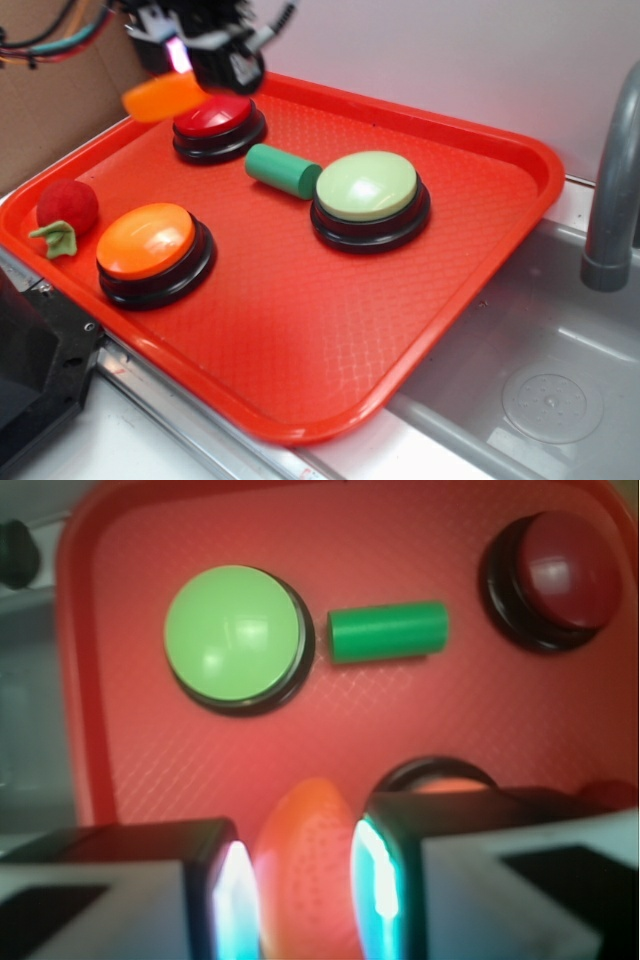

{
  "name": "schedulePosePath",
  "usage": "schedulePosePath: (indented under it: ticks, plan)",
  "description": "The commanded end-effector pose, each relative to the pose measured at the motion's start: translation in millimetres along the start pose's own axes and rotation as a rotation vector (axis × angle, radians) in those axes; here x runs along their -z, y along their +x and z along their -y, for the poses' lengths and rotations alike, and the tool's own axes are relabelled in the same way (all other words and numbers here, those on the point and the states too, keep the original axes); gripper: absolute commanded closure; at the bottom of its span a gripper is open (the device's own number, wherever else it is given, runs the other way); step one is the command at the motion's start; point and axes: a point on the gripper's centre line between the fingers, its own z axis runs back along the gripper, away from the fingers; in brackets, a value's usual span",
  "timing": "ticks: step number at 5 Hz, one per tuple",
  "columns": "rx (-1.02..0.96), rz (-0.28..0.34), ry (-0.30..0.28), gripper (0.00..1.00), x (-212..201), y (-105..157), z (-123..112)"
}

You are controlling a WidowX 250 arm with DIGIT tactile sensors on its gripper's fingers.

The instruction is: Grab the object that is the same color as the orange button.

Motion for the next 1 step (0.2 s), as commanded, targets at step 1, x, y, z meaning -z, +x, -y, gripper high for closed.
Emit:
schedulePosePath:
  ticks: [1]
  plan:
    - [-0.043,0.121,0.017,1.00,-11.0,0.9,-0.8]
